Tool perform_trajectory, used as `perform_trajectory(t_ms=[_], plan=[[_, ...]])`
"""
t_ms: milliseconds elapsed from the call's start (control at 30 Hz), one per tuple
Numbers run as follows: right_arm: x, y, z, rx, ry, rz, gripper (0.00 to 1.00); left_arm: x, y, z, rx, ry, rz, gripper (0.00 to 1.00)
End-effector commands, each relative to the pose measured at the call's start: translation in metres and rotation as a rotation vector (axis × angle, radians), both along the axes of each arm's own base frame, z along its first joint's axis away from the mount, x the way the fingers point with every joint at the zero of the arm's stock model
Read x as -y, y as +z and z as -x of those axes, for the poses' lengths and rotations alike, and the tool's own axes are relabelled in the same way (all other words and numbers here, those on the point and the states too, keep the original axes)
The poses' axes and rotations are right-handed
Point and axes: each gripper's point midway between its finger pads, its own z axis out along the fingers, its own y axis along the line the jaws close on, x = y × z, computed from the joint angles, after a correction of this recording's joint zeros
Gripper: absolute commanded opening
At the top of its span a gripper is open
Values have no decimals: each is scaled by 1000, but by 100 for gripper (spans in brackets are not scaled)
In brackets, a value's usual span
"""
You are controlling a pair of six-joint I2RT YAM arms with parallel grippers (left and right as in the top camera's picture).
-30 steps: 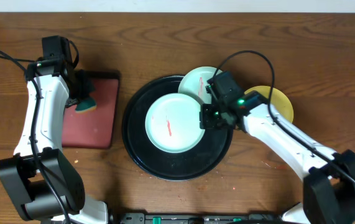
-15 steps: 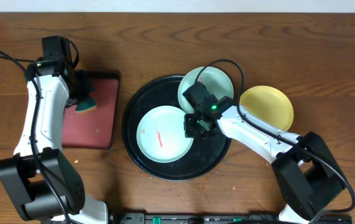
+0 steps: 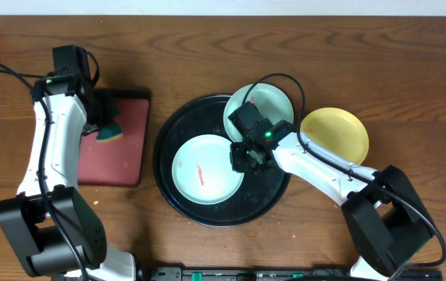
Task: Clean dirty plates on tray and stack at the side
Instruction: 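Scrub the pale green plate with the sponge in the left gripper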
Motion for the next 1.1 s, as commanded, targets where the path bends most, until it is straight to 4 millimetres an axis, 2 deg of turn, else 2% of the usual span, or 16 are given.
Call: perform_trajectory(t_ms=[0,133,333,433,600,667,733,867,967,1067], plan=[[-6,-3,-3,9,24,-1,20,20,30,-6,92,-75,40,7],[-7,-7,-3,-14,23,-16,15,45,47,-2,126,-139,47,7],[-4,-9,-4,-26,13,-18,9,90,34,11,45,-240,85,8],[-4,-7,-5,-22,15,-21,10,108,28,15,25,-267,94,7],[2,16,-14,-4,26,-26,18,128,26,23,0,-280,132,7],[4,19,-16,-5,17,-26,19,138,24,28,-16,-294,154,8],[8,15,-15,-14,13,-10,20,144,18,33,-35,-285,164,8],[11,-7,-6,-57,20,26,21,151,6,44,-76,-253,177,8],[5,-22,0,-103,34,17,18,154,-1,50,-99,-223,184,8],[5,-26,0,-123,28,4,11,154,-7,54,-112,-200,188,7]])
